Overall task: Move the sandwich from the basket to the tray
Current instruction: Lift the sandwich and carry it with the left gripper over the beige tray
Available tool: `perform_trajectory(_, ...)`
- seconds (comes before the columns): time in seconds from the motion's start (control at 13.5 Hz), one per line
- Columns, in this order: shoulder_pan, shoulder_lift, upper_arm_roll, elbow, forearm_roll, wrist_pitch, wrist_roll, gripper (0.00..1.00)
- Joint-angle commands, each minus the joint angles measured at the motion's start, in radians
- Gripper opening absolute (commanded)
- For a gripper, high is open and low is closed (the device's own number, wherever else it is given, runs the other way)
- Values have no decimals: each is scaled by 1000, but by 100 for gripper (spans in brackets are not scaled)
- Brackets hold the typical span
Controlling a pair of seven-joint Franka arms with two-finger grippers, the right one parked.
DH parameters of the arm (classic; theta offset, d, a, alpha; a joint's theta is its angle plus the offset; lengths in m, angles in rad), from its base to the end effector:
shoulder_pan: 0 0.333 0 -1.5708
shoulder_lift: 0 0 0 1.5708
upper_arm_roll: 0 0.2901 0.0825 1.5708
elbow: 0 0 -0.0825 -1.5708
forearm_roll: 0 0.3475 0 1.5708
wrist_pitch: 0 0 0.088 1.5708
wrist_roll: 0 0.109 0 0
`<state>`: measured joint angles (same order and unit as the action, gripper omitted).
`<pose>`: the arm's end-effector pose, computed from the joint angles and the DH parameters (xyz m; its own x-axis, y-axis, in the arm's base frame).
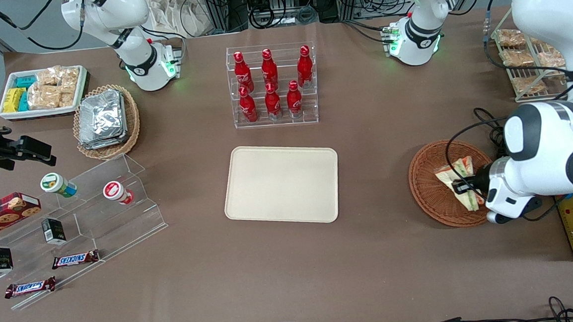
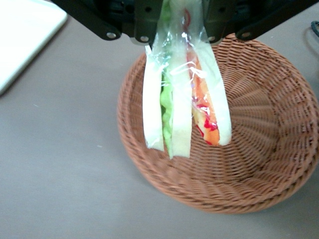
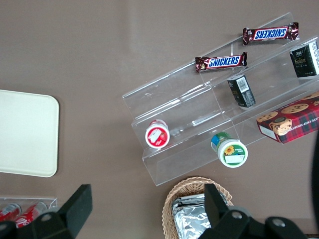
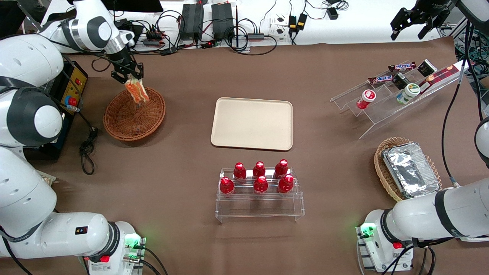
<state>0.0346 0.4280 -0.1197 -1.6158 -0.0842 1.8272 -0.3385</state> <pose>0.6029 -0.0509 0.3547 0.9314 0.2709 -0.2430 0.2901 -0.9559 0.0462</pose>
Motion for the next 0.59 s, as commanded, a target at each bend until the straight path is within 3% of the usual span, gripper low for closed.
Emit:
perform_trajectory(0.0, -7, -3, -81, 34, -2, -8, -6, 14)
perform_trajectory(0.22, -33, 31, -158, 42, 0, 3, -92, 14)
perform_trajectory(0.52, -198, 86, -158, 56, 3, 41, -226, 14)
